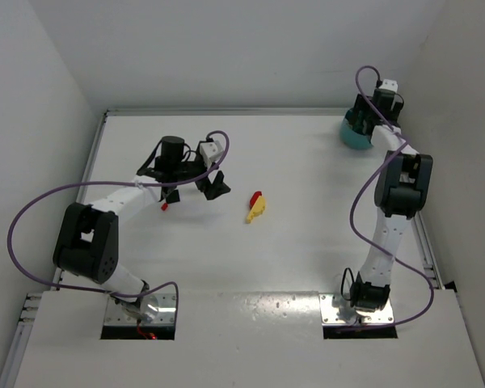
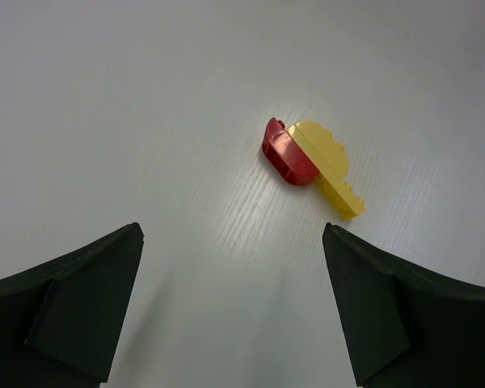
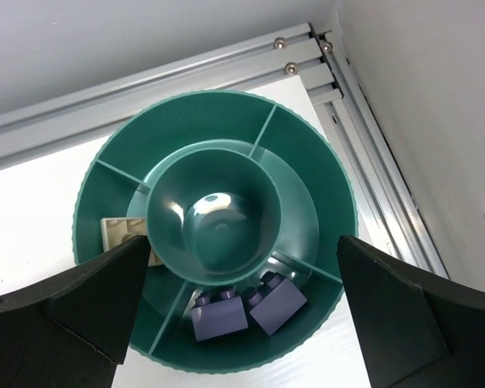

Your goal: Sort the legos into containers by color

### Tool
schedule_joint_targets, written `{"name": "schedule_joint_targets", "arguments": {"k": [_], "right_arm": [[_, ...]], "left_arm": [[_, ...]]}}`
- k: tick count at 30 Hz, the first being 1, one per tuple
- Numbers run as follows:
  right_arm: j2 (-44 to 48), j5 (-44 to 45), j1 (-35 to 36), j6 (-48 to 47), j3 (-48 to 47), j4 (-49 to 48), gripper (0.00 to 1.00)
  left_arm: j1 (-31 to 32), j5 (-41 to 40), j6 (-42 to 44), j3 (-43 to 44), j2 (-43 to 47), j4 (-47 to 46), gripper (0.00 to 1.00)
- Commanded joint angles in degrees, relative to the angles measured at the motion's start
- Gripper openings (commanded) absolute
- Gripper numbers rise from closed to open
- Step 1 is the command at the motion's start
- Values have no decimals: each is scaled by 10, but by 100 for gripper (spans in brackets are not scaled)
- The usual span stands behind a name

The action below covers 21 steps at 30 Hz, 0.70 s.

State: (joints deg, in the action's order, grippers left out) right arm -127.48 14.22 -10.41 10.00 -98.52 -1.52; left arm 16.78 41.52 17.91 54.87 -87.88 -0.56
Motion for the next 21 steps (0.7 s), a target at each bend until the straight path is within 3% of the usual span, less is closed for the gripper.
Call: {"name": "schedule_joint_targets", "arguments": {"k": [1, 21], "right_arm": [[-8, -37, -10, 25, -32, 1, 100], [13, -95, -21, 70, -15, 18, 100]], "left_arm": [[-6, 21, 4, -3, -4, -29, 100], [-6, 21, -2, -3, -4, -34, 100]]}}
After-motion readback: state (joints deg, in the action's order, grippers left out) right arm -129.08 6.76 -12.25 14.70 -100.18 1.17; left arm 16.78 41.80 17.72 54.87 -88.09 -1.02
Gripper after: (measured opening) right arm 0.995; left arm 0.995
